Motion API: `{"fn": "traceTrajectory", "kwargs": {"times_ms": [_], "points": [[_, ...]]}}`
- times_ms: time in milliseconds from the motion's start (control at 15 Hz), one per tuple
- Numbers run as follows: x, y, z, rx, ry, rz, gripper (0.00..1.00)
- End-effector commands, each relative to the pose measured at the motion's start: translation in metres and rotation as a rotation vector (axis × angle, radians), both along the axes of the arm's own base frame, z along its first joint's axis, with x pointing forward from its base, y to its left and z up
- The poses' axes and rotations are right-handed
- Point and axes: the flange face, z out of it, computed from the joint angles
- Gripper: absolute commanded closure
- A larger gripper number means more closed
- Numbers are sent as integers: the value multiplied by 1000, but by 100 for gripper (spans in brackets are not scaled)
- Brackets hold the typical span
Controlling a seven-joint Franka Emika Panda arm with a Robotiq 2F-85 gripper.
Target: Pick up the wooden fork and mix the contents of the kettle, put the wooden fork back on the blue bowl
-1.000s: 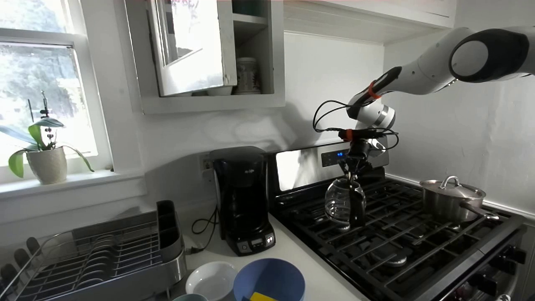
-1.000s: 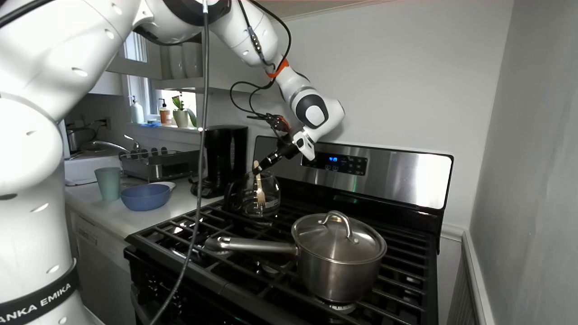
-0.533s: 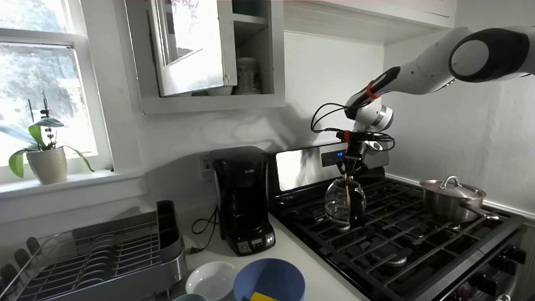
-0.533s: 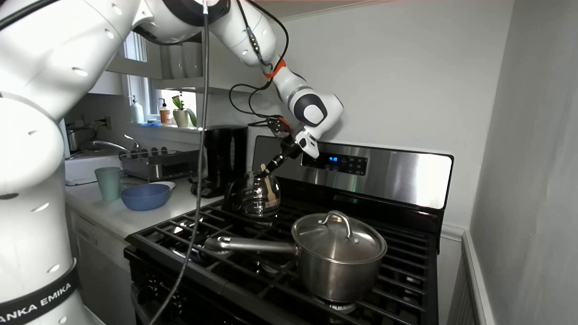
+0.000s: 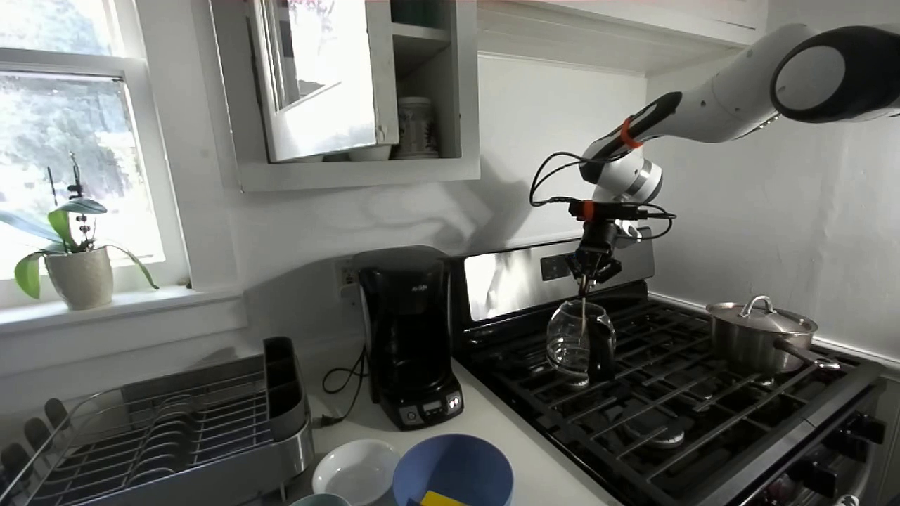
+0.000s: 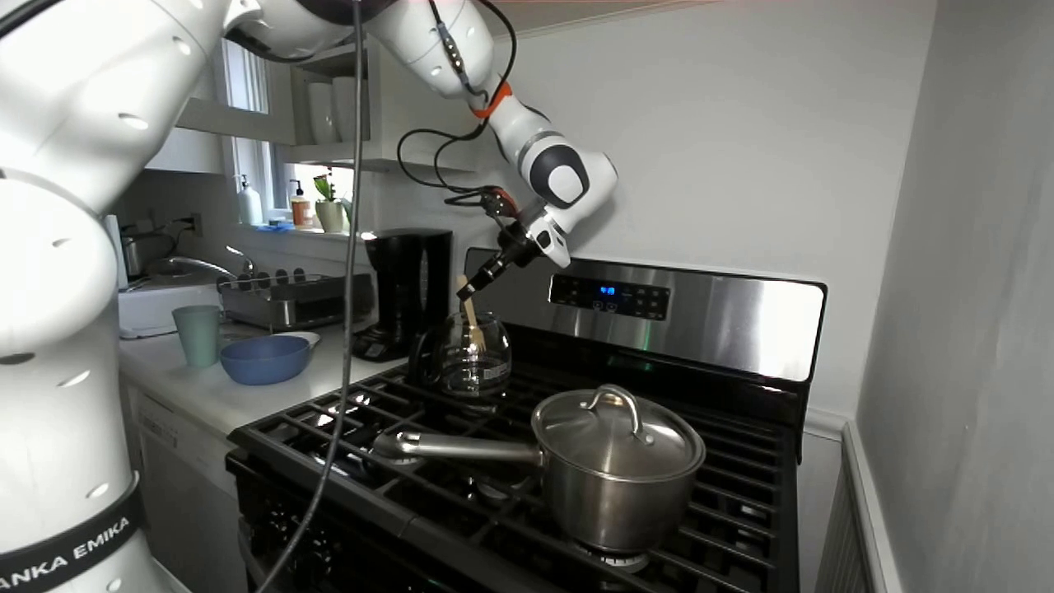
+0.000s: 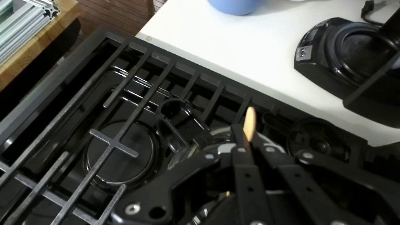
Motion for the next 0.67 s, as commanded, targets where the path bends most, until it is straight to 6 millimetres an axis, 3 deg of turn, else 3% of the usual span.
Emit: {"fn": "traceTrajectory", "kwargs": {"times_ms": [0,333,600], "points": [[-21,11,47,3,-57,86,99],[-51,42,96,-89,-197,268,99],[-92,89,111,-230,-294,399,99]]}}
